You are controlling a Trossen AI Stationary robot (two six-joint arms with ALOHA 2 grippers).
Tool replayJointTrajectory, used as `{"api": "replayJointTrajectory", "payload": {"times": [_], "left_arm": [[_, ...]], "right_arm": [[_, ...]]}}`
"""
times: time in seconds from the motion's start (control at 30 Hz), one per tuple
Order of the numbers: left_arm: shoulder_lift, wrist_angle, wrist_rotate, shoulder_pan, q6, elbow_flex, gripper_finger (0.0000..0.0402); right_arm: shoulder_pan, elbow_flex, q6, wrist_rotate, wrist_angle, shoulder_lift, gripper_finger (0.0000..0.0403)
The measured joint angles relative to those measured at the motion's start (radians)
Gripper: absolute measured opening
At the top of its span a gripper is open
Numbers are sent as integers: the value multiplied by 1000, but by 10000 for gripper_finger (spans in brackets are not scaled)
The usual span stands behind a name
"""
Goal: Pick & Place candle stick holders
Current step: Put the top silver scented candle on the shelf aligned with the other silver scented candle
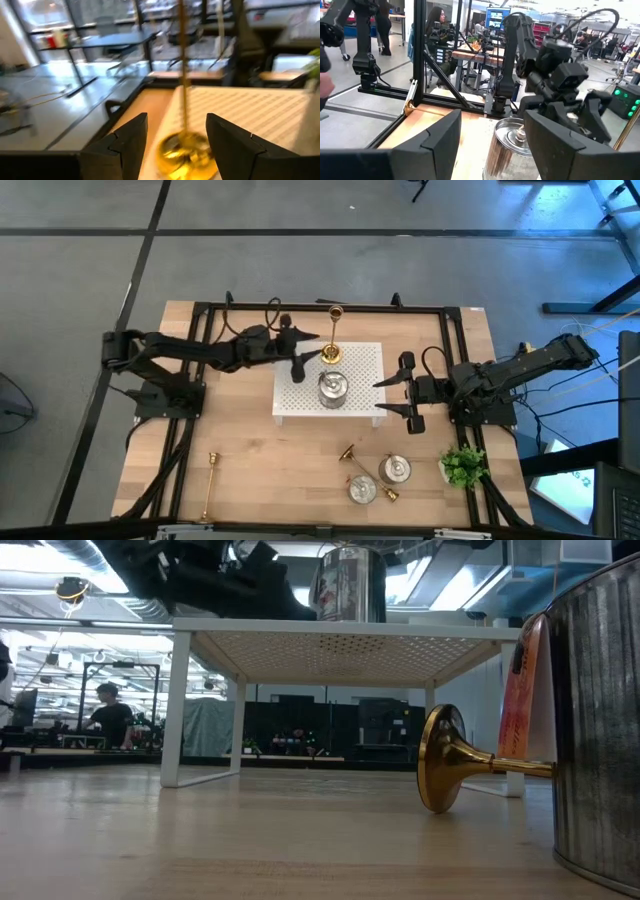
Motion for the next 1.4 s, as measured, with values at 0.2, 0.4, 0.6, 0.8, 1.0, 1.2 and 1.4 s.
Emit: {"api": "replayJointTrajectory", "payload": {"times": [0.2, 0.4, 0.6, 0.8, 1.0, 1.2, 1.4], "left_arm": [[-124, -198, -85, 0, 13, 0, 198], [-222, -292, -84, -32, -3, 0, 198], [-294, -300, -69, -106, 3, 0, 198], [-327, -253, 16, -191, 15, 0, 198], [-309, -159, 309, -259, 30, 0, 198], [-301, -45, 505, -328, 46, 1, 198], [-287, 253, 548, -400, 47, 1, 198]], "right_arm": [[0, 0, 8, 2, 4, 0, 217], [0, 0, 10, 2, 4, 0, 217], [0, 0, 10, 2, 4, 0, 217], [0, 0, 10, 2, 22, 0, 217], [0, 0, 10, -1, 102, 0, 217], [0, 0, -1, -146, 178, 2, 217], [0, 0, -20, -265, 228, 14, 217]]}}
